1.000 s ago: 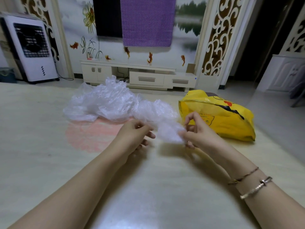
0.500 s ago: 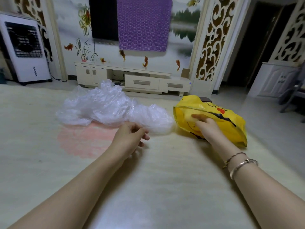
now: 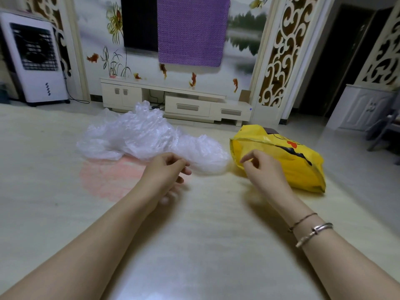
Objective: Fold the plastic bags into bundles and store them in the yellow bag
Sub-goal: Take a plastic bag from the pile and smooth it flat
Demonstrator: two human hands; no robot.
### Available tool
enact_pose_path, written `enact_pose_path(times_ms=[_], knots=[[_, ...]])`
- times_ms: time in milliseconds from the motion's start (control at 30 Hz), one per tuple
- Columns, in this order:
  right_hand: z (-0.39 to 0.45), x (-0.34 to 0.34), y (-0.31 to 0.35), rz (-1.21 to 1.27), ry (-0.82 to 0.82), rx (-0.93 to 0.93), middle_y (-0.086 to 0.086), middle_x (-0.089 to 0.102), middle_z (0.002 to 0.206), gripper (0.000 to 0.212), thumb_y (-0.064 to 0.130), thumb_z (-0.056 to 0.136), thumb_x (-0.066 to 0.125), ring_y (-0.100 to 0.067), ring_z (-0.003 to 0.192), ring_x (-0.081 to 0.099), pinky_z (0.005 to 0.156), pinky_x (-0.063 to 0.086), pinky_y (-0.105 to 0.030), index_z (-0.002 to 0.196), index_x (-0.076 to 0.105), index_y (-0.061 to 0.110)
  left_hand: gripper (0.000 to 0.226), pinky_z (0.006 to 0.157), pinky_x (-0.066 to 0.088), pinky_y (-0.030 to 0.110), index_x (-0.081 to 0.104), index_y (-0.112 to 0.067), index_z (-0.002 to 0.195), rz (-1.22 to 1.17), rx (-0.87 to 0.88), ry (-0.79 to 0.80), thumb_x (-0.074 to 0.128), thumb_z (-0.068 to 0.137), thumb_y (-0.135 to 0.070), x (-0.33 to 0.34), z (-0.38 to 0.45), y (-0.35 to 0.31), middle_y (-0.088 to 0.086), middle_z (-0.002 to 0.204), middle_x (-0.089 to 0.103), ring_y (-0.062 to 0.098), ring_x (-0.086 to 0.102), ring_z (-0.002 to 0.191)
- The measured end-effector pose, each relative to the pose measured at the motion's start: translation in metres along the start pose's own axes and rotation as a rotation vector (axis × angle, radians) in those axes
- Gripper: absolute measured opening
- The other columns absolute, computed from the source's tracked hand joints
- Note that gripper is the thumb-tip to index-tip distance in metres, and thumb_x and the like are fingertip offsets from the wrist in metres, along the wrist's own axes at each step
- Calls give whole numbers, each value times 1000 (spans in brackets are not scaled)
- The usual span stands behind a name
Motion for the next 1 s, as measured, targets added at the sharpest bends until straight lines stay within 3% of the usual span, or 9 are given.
enact_pose_path(times_ms=[100, 200, 267, 400, 500, 600, 700, 867, 1000], knots=[[-2, 11, 26, 4, 34, -193, 2, 58, 90, 17, 12, 88, 50, -14, 85, 50, 68, 36, -27, 96, 64, 17, 17, 47, 35, 18, 67, -18, 93, -2, 8, -44, 50, 96, -18, -9, 1, -2, -6, 85, 72, 7, 57, 60], [5, 26, 41, -93, 95, -296, 2, 57, 120, 32, 18, 91, 52, -18, 115, 44, 93, 36, -30, 122, 55, 21, 17, 48, 35, 19, 66, -16, 93, -6, -2, -53, 50, 95, -17, -12, 3, -1, -5, 84, 71, 9, 57, 61], [13, 36, 47, -218, 138, -271, 1, 54, 127, 42, 24, 92, 54, -22, 123, 37, 99, 35, -36, 134, 47, 23, 17, 46, 34, 17, 66, -15, 94, -5, -8, -52, 50, 95, -15, -12, 5, 0, -5, 83, 71, 9, 58, 60], [25, 49, 49, -464, 64, -250, 0, 56, 112, 17, 24, 92, 53, -25, 114, 42, 83, 32, -34, 105, 64, 23, 15, 49, 39, 19, 66, -11, 98, -32, -38, -34, 52, 96, -15, -13, 4, 4, -3, 83, 71, 9, 60, 60], [17, 43, 50, -257, -54, -313, 2, 58, 94, 7, 19, 90, 58, -20, 94, 54, 70, 40, -34, 90, 65, 20, 18, 52, 50, 24, 63, -7, 100, -233, -163, 45, 52, 98, -20, -6, 1, 7, 7, 89, 72, 15, 66, 63], [-5, 29, 61, 6, -37, -504, 9, 60, 89, 10, 11, 86, 64, -8, 73, 58, 65, 49, -33, 84, 64, 20, 34, 57, 59, 30, 56, -4, 107, -462, -286, 137, 39, 104, -33, 2, -2, 5, 18, 100, 69, 24, 71, 72], [-26, 18, 62, 147, 9, -579, 10, 66, 93, 16, 0, 82, 67, -5, 79, 63, 61, 45, -16, 83, 65, 17, 45, 64, 61, 38, 51, -1, 115, -678, -378, 210, 31, 105, -40, 5, -3, 6, 28, 109, 66, 35, 72, 83], [-44, 12, 51, 406, 155, -532, 7, 72, 88, 29, -14, 77, 57, -11, 91, 68, 79, 53, -20, 77, 66, 13, 33, 76, 60, 38, 55, 0, 125, -755, -380, 381, 42, 100, -16, 11, -13, 4, 25, 109, 69, 34, 71, 91], [-47, 12, 52, 453, 230, -458, 5, 71, 79, 24, -1, 72, 46, -13, 83, 68, 75, 51, -20, 68, 62, 16, 32, 86, 56, 37, 58, -1, 125, -682, -318, 431, 51, 96, -12, 16, -17, 2, 21, 115, 68, 32, 68, 100]])
Point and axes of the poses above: each hand's wrist, its own z-axis towards the middle knuckle, its own x-axis out of the palm, y = z × x, the point moved 4 cm from there along z, towards the middle knuckle
